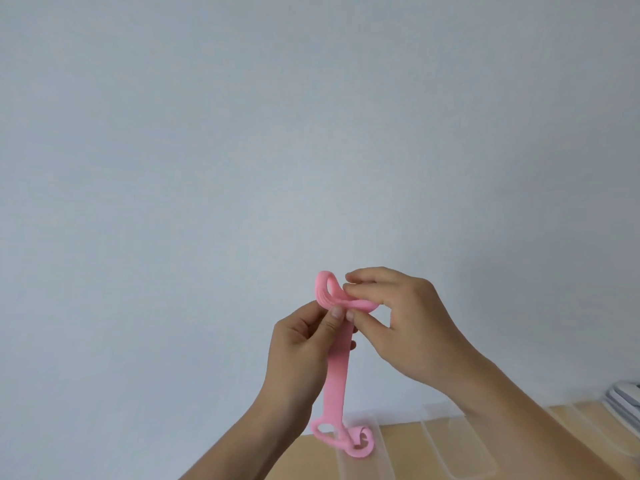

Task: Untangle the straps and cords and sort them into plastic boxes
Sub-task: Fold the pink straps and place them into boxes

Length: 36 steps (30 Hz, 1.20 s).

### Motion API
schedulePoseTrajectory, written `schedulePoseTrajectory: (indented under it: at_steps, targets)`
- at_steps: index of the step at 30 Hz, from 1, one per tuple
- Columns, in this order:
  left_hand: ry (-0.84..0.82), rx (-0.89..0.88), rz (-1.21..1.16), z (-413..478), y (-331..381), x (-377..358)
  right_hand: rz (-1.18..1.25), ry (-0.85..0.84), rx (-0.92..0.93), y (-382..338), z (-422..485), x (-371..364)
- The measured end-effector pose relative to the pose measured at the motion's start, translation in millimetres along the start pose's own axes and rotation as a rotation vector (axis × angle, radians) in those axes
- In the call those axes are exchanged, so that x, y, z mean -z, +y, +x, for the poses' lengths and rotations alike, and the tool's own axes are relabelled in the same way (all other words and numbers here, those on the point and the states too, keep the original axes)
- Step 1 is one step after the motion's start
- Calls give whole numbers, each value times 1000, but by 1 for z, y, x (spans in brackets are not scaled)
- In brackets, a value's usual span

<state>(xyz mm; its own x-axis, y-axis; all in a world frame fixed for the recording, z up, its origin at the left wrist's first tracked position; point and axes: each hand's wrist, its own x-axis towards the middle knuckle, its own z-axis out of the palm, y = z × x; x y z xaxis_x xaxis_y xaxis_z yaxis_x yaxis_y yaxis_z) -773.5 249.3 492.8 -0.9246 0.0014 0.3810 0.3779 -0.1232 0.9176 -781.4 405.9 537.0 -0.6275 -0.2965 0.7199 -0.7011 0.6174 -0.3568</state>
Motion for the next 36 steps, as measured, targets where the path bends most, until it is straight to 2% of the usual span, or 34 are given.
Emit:
schedulePoseTrajectory:
  at_steps: [6, 14, 23, 28, 36]
  targets:
    - [90, 33, 33, 5, -8, -20, 24, -103, 18, 19, 8, 12]
    - [43, 64, -9, 8, -11, -37, -108, -42, 47, 35, 9, 11]
    - [138, 61, -116, 13, -13, -38, 37, 13, 70, 42, 9, -4]
    - [163, 73, -13, 13, -13, -31, 165, 25, 29, 42, 12, -5]
    - [212, 32, 142, 12, -12, -28, 170, -31, -44, 40, 18, -4]
